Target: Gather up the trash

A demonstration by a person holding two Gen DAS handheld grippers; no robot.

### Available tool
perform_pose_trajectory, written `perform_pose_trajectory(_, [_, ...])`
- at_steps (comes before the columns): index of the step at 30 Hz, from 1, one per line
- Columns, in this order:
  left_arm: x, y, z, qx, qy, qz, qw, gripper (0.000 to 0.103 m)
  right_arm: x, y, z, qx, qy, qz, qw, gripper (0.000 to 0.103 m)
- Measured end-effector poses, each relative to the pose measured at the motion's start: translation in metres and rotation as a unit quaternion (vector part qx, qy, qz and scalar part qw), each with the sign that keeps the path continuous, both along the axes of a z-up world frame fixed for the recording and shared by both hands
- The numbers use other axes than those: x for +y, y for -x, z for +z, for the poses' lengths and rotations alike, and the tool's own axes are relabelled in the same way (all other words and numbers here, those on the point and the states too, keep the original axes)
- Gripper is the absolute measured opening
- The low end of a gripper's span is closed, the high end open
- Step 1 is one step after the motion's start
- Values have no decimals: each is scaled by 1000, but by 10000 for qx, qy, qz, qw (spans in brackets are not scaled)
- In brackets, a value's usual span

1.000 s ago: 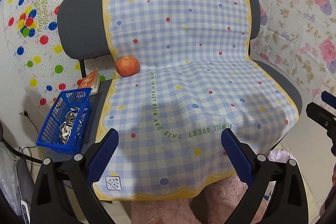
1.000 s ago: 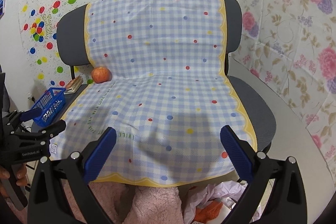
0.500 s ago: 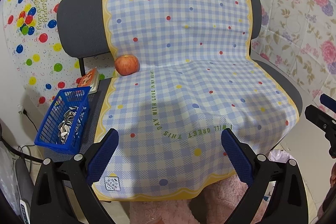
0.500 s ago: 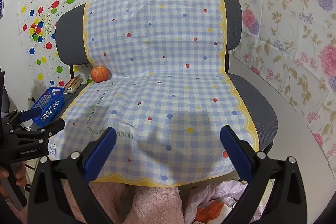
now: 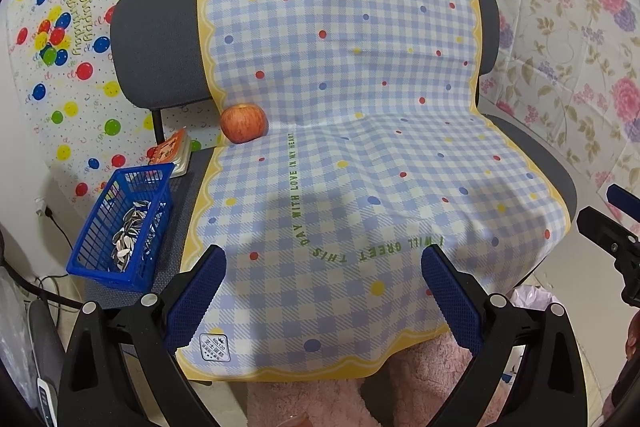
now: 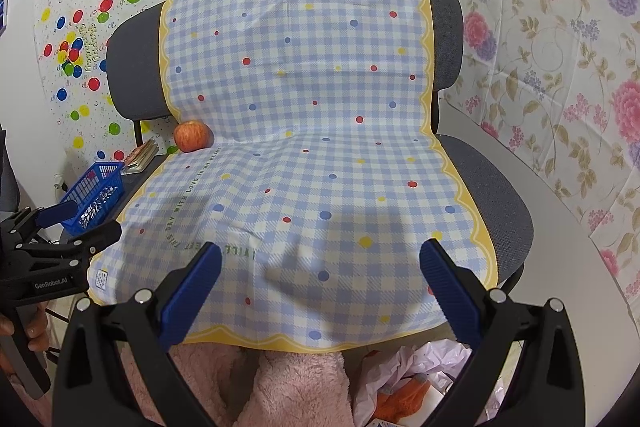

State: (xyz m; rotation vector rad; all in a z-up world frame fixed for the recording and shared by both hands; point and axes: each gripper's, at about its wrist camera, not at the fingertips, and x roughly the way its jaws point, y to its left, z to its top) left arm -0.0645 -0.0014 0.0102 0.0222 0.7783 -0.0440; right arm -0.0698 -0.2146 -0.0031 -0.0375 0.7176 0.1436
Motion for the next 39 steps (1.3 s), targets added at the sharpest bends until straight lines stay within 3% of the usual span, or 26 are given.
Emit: perform_pose_trajectory(39, [-5,3,1,22,-39,-12,10000,97,-3,2,-2,36,-22,-19,10000,97])
